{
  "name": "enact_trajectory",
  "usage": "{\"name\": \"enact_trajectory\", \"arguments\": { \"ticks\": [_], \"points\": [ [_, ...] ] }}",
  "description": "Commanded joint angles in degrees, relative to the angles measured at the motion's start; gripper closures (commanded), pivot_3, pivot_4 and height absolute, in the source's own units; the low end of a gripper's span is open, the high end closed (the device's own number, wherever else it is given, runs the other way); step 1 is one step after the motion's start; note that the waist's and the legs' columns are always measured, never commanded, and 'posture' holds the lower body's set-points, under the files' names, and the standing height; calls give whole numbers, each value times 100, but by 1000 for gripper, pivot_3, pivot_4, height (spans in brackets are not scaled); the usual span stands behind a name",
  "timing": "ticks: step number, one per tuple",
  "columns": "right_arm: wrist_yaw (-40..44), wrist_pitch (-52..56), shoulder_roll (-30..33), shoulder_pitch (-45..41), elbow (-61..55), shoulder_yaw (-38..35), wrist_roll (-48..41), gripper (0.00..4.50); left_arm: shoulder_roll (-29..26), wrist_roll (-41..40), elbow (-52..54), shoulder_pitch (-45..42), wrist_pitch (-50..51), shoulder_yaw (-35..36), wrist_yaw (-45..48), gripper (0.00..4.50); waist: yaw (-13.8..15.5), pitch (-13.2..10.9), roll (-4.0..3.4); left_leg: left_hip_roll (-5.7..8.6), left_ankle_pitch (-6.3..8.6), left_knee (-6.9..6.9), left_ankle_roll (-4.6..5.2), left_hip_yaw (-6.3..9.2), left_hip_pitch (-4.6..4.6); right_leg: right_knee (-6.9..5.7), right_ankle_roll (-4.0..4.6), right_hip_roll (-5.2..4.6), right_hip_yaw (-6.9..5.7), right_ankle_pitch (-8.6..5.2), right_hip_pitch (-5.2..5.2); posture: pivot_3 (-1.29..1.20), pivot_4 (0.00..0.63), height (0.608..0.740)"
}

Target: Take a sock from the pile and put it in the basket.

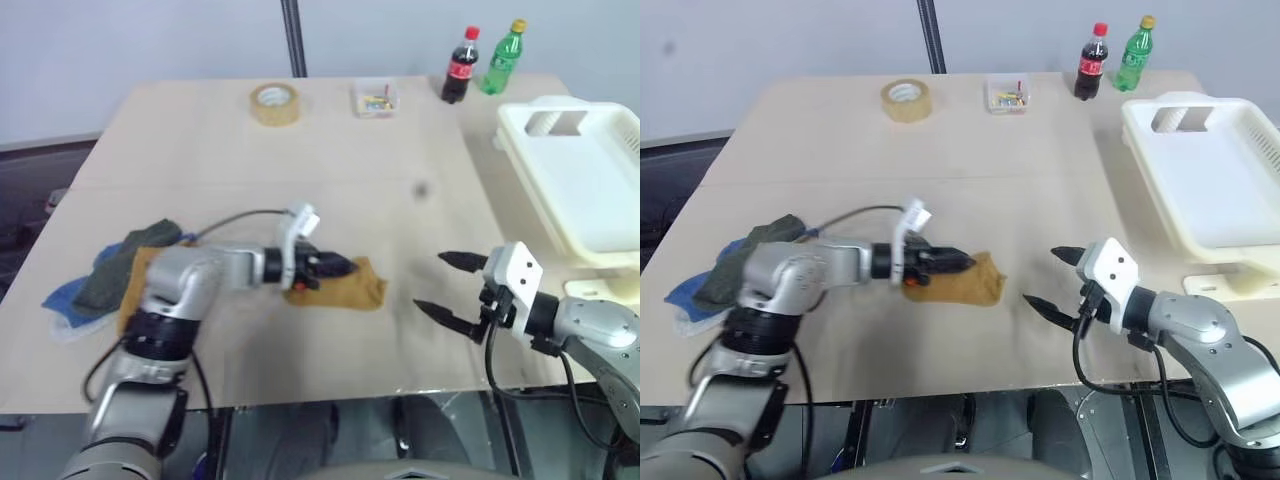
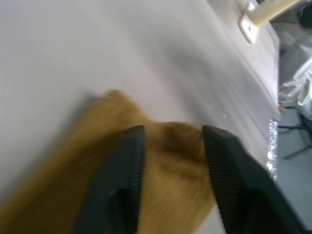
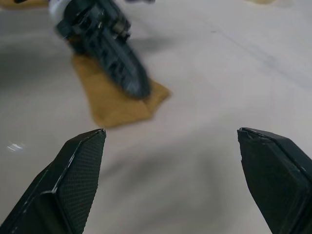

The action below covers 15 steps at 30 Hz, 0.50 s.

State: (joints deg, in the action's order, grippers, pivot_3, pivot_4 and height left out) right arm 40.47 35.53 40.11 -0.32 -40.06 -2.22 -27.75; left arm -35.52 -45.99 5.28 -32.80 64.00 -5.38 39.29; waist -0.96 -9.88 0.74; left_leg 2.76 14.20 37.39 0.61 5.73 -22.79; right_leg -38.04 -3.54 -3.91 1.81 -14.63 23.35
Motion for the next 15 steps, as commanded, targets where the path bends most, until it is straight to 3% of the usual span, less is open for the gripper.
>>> {"name": "enact_trajectory", "arguments": {
  "ticks": [1, 5, 10, 12, 15],
  "points": [
    [-328, 347, -406, -559, 149, 793, 141, 0, -973, 521, 631, 728, -1281, 612, 916, 2744, 5, 2, 6, 2, 0, 1, 1, -7, 2, 4, -1, -2, 8, 1, -2, 0, 150, 740],
    [-530, 508, -881, -954, 640, 1254, 247, 0, -1314, 1303, 646, 1617, -2245, 391, 1117, 2744, 11, 1, 0, 6, 0, -6, 1, -6, 3, 6, -1, -7, 7, 0, -1, 0, 150, 740],
    [-765, 333, -1230, -1365, 1683, 1698, 860, 0, -783, 1966, 515, 2043, -2779, 40, 735, 2744, 155, 3, 7, 14, 1, -3, 2, 11, -2, 10, -1, -14, -15, 1, -3, 0, 150, 740],
    [-677, 310, -1245, -1427, 1830, 1741, 908, 520, -567, 2038, 510, 2145, -2755, -4, 605, 2705, 183, 5, 4, 15, 1, -2, 2, 12, -2, 7, -1, -14, -17, 1, -3, 0, 150, 740],
    [-485, 256, -1069, -1370, 1841, 1821, 1030, 1524, -377, 1855, 872, 2337, -2521, 68, 530, 3442, 170, 7, 0, 14, 2, -2, 3, 13, 0, 5, -1, -14, -17, 1, -8, 0, 150, 740]
  ]
}}
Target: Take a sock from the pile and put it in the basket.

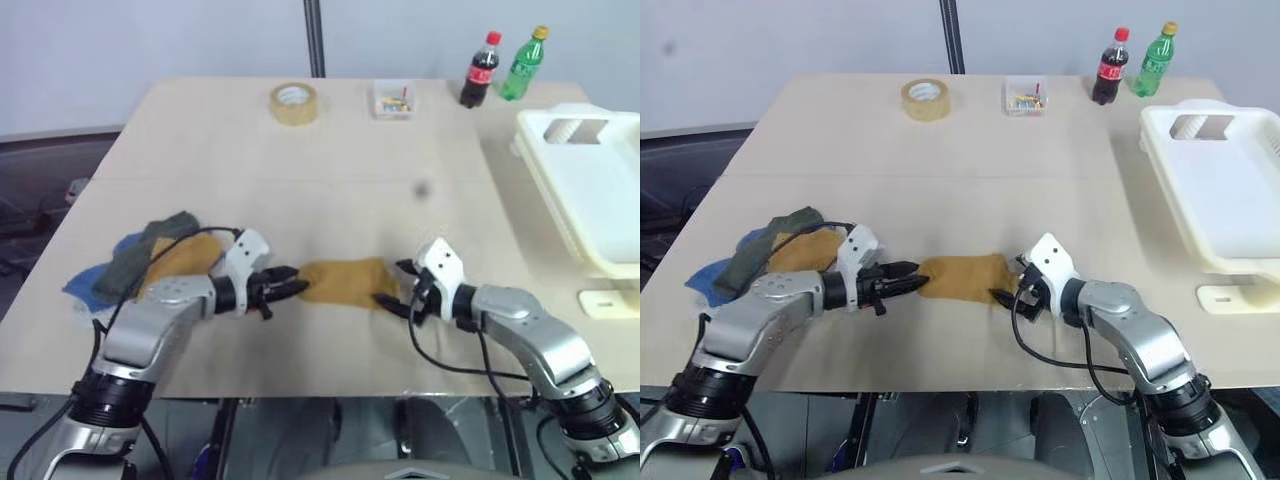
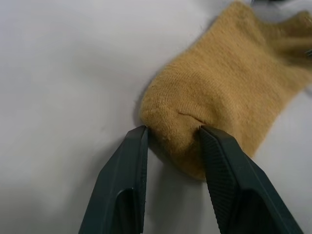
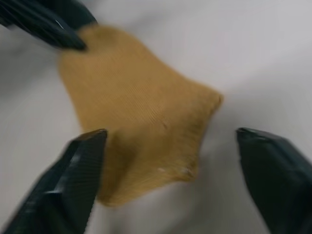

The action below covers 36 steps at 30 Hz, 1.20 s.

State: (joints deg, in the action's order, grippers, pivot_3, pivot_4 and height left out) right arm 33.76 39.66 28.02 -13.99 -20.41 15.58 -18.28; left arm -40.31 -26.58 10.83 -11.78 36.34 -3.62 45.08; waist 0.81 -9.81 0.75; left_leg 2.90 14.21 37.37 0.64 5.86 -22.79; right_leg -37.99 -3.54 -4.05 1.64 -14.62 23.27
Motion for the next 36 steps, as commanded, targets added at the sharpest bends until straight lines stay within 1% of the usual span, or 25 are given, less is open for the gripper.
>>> {"name": "enact_trajectory", "arguments": {
  "ticks": [1, 2, 3, 4, 6, 7, 11, 13, 15, 17, 18, 19, 21, 22, 25, 27, 29, 31, 32, 33, 34, 36],
  "points": [
    [260, -204, 228, 45, -141, 54, 129, 1951, 126, -174, 512, 326, 329, -84, -37, 3863, -22, 0, 0, 0, 2, 0, 4, 0, 0, 0, 0, 0, 0, 0, 0, 0, 150, 740],
    [305, -200, 340, 110, -161, -30, 137, 2293, 167, -295, 756, 445, 496, -41, -94, 4219, -36, 1, -1, -1, 12, 0, 20, -1, 0, 1, 0, 1, 2, 0, 1, 0, 150, 740],
    [334, -201, 418, 161, -177, -96, 139, 2974, 200, -380, 934, 531, 629, -5, -144, 4500, -38, 1, -1, -1, 12, 0, 21, -3, 0, 1, 0, 1, 4, 0, 0, 0, 150, 740],
    [368, -237, 530, 209, -191, -187, 158, 3273, 265, -483, 1115, 603, 770, 42, -235, 4500, -36, 2, 0, -1, 12, 0, 21, -2, 0, 2, 0, 1, 3, 0, 0, 0, 150, 740],
    [485, -339, 730, 269, -208, -305, 187, 4277, 367, -620, 1370, 693, 1005, 148, -437, 4500, -31, 2, -1, -3, 12, -1, 21, -1, 0, 2, 0, 2, 2, 0, 0, 0, 150, 740],
    [539, -380, 801, 275, -206, -327, 190, 4451, 407, -703, 1489, 728, 1118, 208, -512, 4500, -28, 2, -1, -2, 13, -1, 22, -1, 0, 2, 0, 1, 2, 0, 0, 0, 150, 740],
    [695, -515, 874, 173, -145, -284, 216, 4451, 481, -856, 1814, 782, 1389, 297, -735, 4500, -38, 2, -1, -4, 13, 3, 23, 0, 3, -3, -1, 4, 0, 0, -2, 0, 150, 740],
    [690, -621, 868, 106, -125, -182, 383, 4451, 456, -726, 1802, 749, 1341, 290, -840, 4500, -43, 2, -1, -7, 13, 3, 22, 1, 6, -6, -1, 8, -1, 0, -2, 0, 150, 740],
    [896, -712, 909, 63, -51, -75, 414, 4451, 452, -640, 1635, 669, 1268, 328, -890, 4500, -72, 2, -1, -7, 13, 3, 22, 0, 6, -6, -1, 9, -1, 0, -2, 0, 150, 740],
    [977, -787, 870, 55, 18, -100, 395, 3734, 420, -601, 1503, 593, 1203, 346, -860, 3841, -103, 2, -1, -5, 13, 3, 22, -2, 6, -4, -1, 8, 0, 0, -3, 0, 150, 740],
    [987, -823, 857, 55, 39, -119, 408, 3555, 409, -595, 1463, 563, 1179, 359, -834, 3645, -114, 2, -1, -5, 13, 3, 22, -2, 5, -4, -1, 8, 0, 0, -3, 0, 150, 740],
    [1036, -892, 906, 76, -5, -135, 436, 2977, 405, -622, 1425, 507, 1168, 432, -817, 3095, -122, 2, -1, -5, 12, 3, 21, -1, 5, -4, -1, 8, -1, 0, -3, 0, 150, 740],
    [1087, -980, 908, 133, -162, -308, 323, 2176, 469, -825, 1488, 494, 1155, 758, -830, 2307, -136, 1, 0, -5, 12, 3, 21, -1, 4, -3, -1, 7, -1, 0, -3, 0, 150, 740],
    [1164, -984, 910, 171, -293, -443, 160, 1697, 464, -842, 1613, 590, 992, 938, -807, 1847, -140, 1, 0, -5, 12, 3, 21, -1, 3, -2, -1, 7, -1, 0, -3, 0, 150, 740],
    [1456, -936, 939, 193, -744, -888, -449, 1697, 497, -1070, 2172, 1012, 851, 1679, -964, 1847, -169, 0, -1, -6, 12, 2, 20, -1, 1, 0, -1, 5, 3, 0, -1, 0, 150, 740],
    [1529, -850, 888, 64, -968, -1173, -852, 1697, 601, -1056, 2518, 1308, 924, 2203, -1421, 1847, -185, 0, -2, -12, 13, 0, 20, -7, 1, 4, 0, 1, 13, 0, 2, 0, 150, 740],
    [1587, -736, 836, -133, -989, -1350, -1187, 1697, 755, -821, 2722, 1574, 952, 2630, -1987, 1847, -155, 0, 0, -16, 14, -1, 22, -8, 3, 5, 0, -2, 16, 0, 2, 0, 150, 740],
    [1601, -949, 838, -282, -945, -1374, -1106, 1188, 893, -642, 2809, 1817, 969, 3010, -2433, 1767, -142, 1, 0, -15, 14, -2, 22, -3, 6, 3, 0, 2, 6, 0, -1, 0, 150, 740],
    [1653, -1065, 839, -336, -915, -1348, -1068, 1013, 938, -470, 2790, 1931, 991, 3176, -2677, 1767, -142, 1, 1, -13, 14, -1, 22, 0, 6, 1, 0, 3, 1, 0, -3, 0, 150, 740],
    [1675, -1177, 811, -391, -871, -1324, -1028, 650, 951, -297, 2750, 2032, 975, 3293, -2855, 1767, -142, 1, 1, -11, 14, -1, 22, 0, 6, 2, 0, 3, 1, 0, -3, 0, 150, 740],
    [1680, -1245, 756, -481, -778, -1269, -995, 124, 934, 16, 2675, 2166, 984, 3390, -3121, 1767, -137, 0, 1, -8, 14, -1, 23, -1, 6, 1, 0, 3, 2, 0, -3, 0, 150, 740],
    [1755, -1420, 709, -602, -597, -1108, -848, 56, 973, 336, 2623, 2253, 905, 3486, -3426, 1767, -134, 2, 4, -7, 14, -1, 22, 0, 6, 1, 0, 4, 0, 0, -4, 0, 150, 740]
  ]
}}
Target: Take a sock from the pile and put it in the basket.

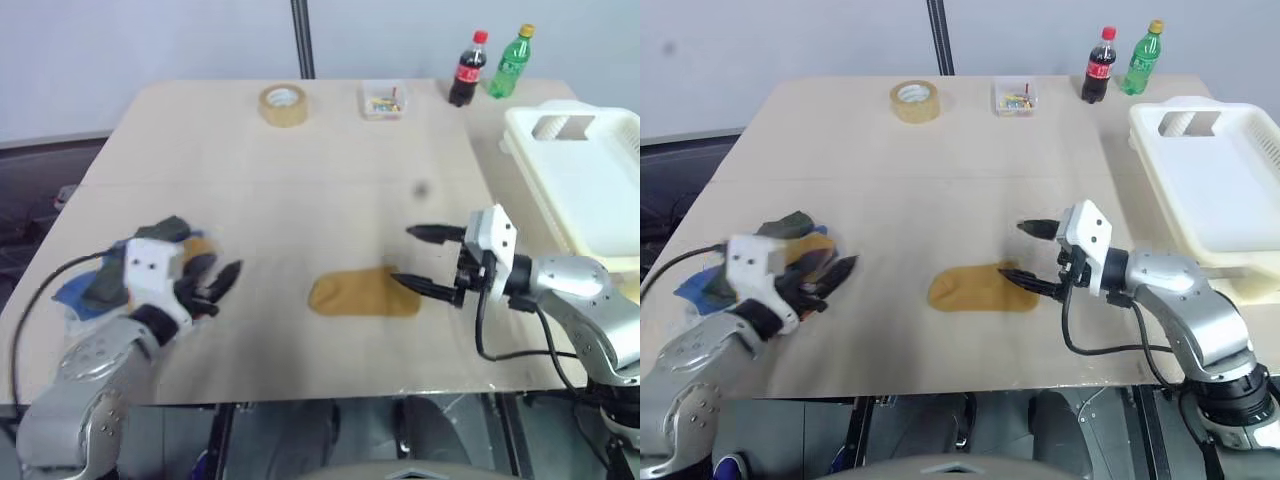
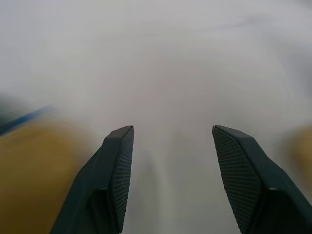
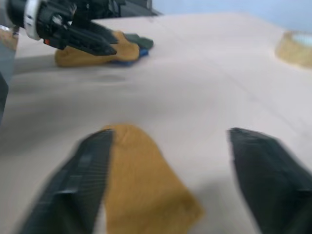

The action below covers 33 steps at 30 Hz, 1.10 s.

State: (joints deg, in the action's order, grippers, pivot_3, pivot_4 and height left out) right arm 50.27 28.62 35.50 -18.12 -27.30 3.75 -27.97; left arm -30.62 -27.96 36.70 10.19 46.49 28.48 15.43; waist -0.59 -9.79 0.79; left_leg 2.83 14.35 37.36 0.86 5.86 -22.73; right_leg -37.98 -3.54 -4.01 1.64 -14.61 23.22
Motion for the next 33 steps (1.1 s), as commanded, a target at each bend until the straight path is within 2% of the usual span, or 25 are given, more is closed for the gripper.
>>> {"name": "enact_trajectory", "arguments": {
  "ticks": [1, 6, 14, 20, 23, 27, 30, 33],
  "points": [
    [136, -414, -58, -222, 177, 152, 212, 56, 2, 587, 0, 44, -88, 324, -592, 1767, 20, 1, 2, 1, 0, 0, 0, 0, 0, 0, 0, 0, 0, 0, 0, 0, 150, 740],
    [223, -626, -165, -401, 436, 304, 345, 56, -34, 624, -398, -322, 121, 562, -741, 1767, 28, 2, 4, 2, -1, 1, -1, 4, -1, 0, 0, -1, -5, 0, -1, 0, 150, 740],
    [454, -809, -148, -413, 441, 340, 351, 56, -8, 765, -1015, -678, 88, 566, -763, 1767, -7, 3, 4, 2, -1, 0, -3, 4, -1, 0, 1, -1, -3, 0, 1, 0, 150, 740],
    [483, -881, -75, -298, 337, 231, 337, 56, 287, 487, -91, 148, -355, 509, -230, 1767, -13, 3, 5, 1, 0, -3, -3, -3, -2, 5, 1, -10, 7, 0, 3, 0, 150, 740],
    [445, -870, -75, -273, 314, 247, 340, 56, 302, 663, 193, 426, -428, 245, -200, 1767, 4, 4, 9, -4, 1, -3, -3, -1, -4, 6, 2, -19, 5, 0, 3, 0, 150, 740],
    [430, -843, -71, -301, 316, 270, 333, 56, 516, 1091, 293, -155, -110, -483, -900, 1767, 78, 5, 7, -2, 0, -2, -2, 7, -2, 2, 3, -14, -4, 1, 0, 0, 150, 740],
    [421, -830, -48, -342, 311, 263, 352, 56, 839, 1688, 162, -1132, 838, -1062, -1936, 1767, 151, 6, 11, 2, -1, 9, -2, 9, -1, -1, 2, 0, -8, 2, -6, 0, 150, 740],
    [396, -803, -41, -384, 324, 245, 353, 56, 1106, 2096, 49, -1669, 1509, -1402, -2441, 1767, 113, 14, 23, 8, -2, 17, -2, 13, -1, -4, -3, 2, -11, 5, -10, 0, 150, 740]
  ]
}}
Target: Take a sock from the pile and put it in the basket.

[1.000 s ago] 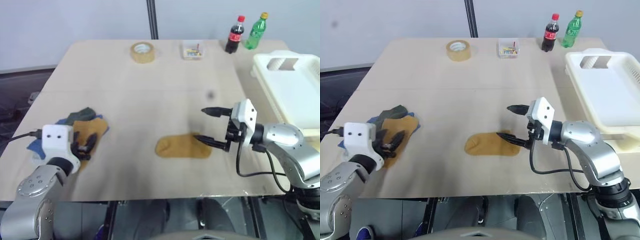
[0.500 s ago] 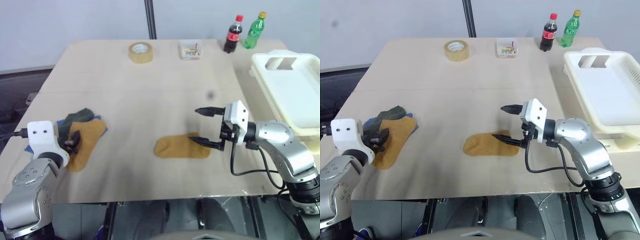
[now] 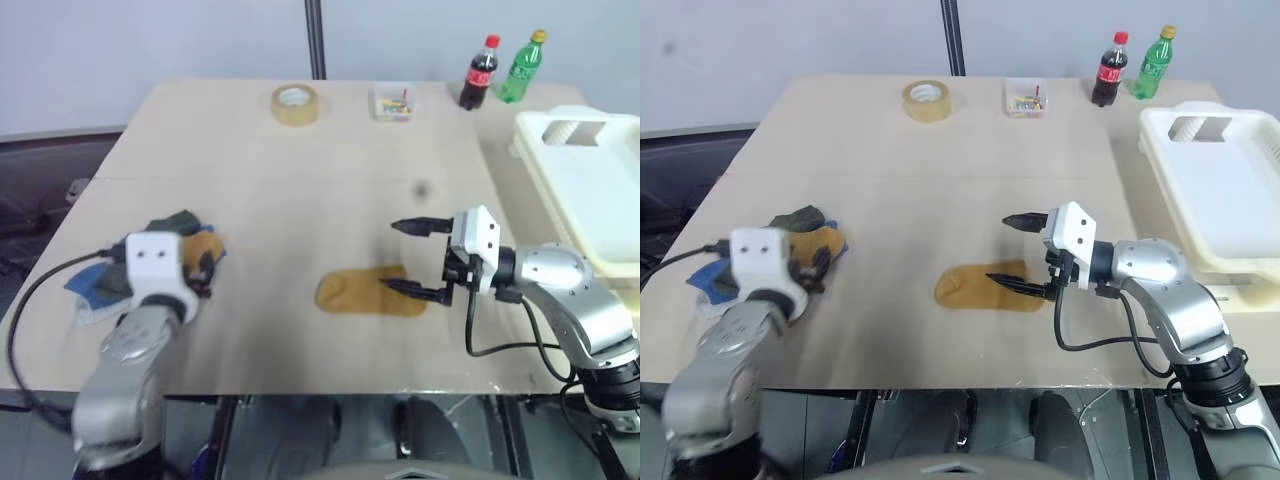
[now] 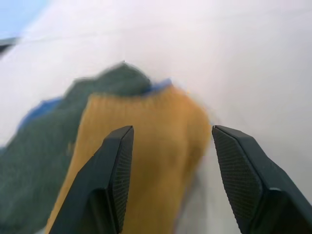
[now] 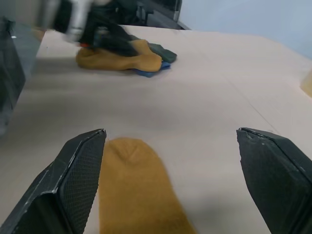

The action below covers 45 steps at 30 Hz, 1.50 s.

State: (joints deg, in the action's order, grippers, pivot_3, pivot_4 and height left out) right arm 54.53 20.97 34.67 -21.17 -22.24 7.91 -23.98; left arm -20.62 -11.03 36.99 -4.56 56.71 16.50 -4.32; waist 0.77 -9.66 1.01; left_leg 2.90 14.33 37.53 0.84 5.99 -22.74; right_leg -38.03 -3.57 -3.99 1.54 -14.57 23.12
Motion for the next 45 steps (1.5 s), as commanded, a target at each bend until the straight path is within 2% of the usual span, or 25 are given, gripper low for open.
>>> {"name": "enact_trajectory", "arguments": {
  "ticks": [1, 8, 17, 30, 33, 35, 37, 38, 45],
  "points": [
    [-40, -28, 45, -85, -186, -170, -41, 56, 176, 611, -26, -309, 632, -343, -666, 1767, -56, 1, 2, 1, 0, 0, 0, -5, 0, 0, -1, 0, 5, 0, 2, 0, 150, 740],
    [-141, 15, 83, -64, -250, -183, -25, 56, 352, 1459, -372, -616, 1053, -864, -1214, 1767, -107, 1, 2, -3, -13, -17, -24, -11, -9, 6, 1, 1, 12, -1, 18, 0, 150, 740],
    [-248, 32, 97, -35, -287, -196, -7, 56, 574, 1593, -663, -865, 707, -1095, -883, 1767, -98, 0, 3, 0, -13, -16, -24, -7, -8, 2, 0, -2, 7, -1, 16, 0, 150, 740],
    [-360, 79, 133, 96, -416, -245, 18, 56, 708, 1904, -819, -792, 980, -1049, -761, 1767, -106, 0, 4, 1, -13, -16, -24, -8, -9, 3, 0, -2, 8, -1, 16, 0, 150, 740],
    [-369, 71, 143, 107, -413, -245, 24, 0, 751, 1893, -964, -781, 820, -1033, -686, 2603, -109, 0, 3, 0, -13, -16, -24, -8, -8, 2, 0, -2, 8, -1, 16, 0, 150, 740],
    [-374, 68, 151, 112, -410, -251, 25, 0, 770, 1895, -993, -776, 797, -1008, -664, 3276, -114, 1, 3, 0, -13, -15, -24, -8, -8, 2, 0, -2, 8, -1, 16, 0, 150, 740],
    [-378, 62, 157, 117, -410, -256, 25, 0, 775, 1903, -998, -760, 773, -998, -644, 4190, -113, 1, 3, 0, -13, -16, -24, -8, -8, 2, 0, -2, 8, -1, 16, 0, 150, 740],
    [-381, 59, 157, 119, -407, -259, 27, 0, 771, 1909, -993, -737, 752, -988, -628, 4414, -112, 1, 3, 0, -13, -15, -24, -8, -8, 2, 0, -2, 8, 0, 16, 0, 150, 740],
    [-385, 54, 144, 132, -403, -277, 47, 0, 624, 1804, -729, -474, 455, -935, -274, 4414, -132, 1, 2, 0, -13, -16, -24, -10, -7, 1, 0, -2, 10, 0, 16, 0, 150, 740]
  ]
}}
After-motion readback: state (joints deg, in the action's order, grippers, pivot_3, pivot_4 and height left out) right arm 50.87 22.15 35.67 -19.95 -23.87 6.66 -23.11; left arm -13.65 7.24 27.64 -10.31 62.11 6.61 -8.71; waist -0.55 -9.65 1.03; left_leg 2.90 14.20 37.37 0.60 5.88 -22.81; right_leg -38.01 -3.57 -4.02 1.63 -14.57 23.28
